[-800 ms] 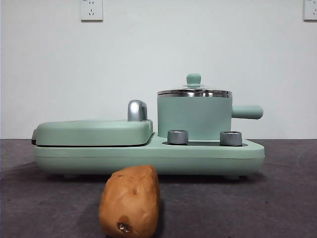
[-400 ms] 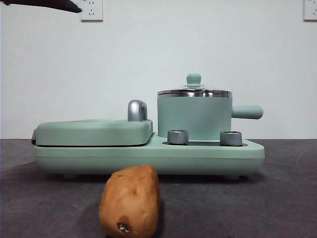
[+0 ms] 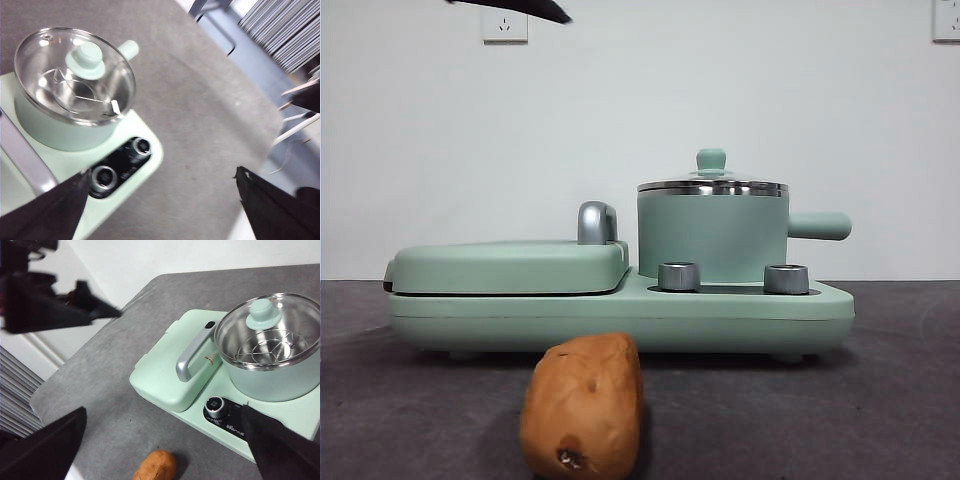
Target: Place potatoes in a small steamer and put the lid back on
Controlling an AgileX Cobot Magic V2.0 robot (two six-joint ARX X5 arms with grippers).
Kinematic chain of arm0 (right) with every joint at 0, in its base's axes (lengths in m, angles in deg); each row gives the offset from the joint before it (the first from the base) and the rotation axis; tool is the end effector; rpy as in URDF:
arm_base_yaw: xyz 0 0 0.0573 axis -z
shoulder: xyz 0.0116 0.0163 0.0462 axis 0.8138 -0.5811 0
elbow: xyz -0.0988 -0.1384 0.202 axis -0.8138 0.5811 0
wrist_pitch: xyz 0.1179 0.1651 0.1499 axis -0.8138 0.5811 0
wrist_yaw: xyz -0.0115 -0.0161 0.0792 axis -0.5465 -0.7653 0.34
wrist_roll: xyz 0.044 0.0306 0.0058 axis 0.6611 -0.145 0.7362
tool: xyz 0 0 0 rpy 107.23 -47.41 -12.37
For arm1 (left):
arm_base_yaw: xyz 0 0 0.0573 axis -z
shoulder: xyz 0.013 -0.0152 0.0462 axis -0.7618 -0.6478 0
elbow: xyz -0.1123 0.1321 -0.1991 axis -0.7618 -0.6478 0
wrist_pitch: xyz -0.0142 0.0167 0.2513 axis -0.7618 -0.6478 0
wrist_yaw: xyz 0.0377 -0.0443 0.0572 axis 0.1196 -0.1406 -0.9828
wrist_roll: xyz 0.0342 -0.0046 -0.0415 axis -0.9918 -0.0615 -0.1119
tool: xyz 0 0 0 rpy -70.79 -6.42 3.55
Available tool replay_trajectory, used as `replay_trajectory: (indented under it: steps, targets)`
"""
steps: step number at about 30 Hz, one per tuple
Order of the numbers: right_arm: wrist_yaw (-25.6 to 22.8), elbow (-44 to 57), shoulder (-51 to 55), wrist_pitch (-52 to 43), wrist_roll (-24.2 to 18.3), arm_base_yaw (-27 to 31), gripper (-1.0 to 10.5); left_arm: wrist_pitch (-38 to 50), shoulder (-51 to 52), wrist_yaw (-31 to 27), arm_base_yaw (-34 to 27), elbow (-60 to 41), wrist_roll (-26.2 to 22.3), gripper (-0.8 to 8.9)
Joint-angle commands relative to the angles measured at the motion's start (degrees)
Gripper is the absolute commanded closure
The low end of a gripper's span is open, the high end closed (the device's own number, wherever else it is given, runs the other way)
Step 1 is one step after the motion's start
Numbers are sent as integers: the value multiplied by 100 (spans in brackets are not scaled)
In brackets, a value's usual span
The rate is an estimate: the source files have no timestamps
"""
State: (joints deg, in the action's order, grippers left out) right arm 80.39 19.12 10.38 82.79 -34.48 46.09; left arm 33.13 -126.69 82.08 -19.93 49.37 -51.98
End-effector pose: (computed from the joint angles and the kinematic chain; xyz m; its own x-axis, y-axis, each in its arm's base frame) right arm 0.1187 0.0370 0.3563 0.5880 0.7618 -0.2717 -0.6248 0.6412 0.4456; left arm 0.2378 -0.1518 0.3866 0.3878 -0.7859 -0.4816 0.6882 0.5945 -0.4160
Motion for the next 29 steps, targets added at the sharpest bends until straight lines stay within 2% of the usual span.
replay_trajectory:
  steps: [1,9,12,15,19,22,29]
  targets:
    - [-4,-90,-52,-20,55,-55,450,-260,-627,-448,190,881,-492,345]
    - [-44,-90,-98,-13,55,-66,450,-1244,-2474,-1639,623,3143,-1130,345]
    - [-42,-90,-105,-13,55,-66,450,-1427,-3117,-2009,734,3891,-1204,346]
    - [-35,-90,-122,-11,55,-66,450,-1421,-3665,-2124,800,4452,-1200,346]
    - [-39,-90,-122,-13,55,-66,450,-1370,-4282,-2197,872,4951,-1091,346]
    - [-46,-90,-125,-15,52,-66,451,-1169,-4625,-2367,892,4986,-1091,347]
    - [-85,-90,-122,-15,52,-66,451,-1005,-4951,-2369,911,4986,-1069,361]
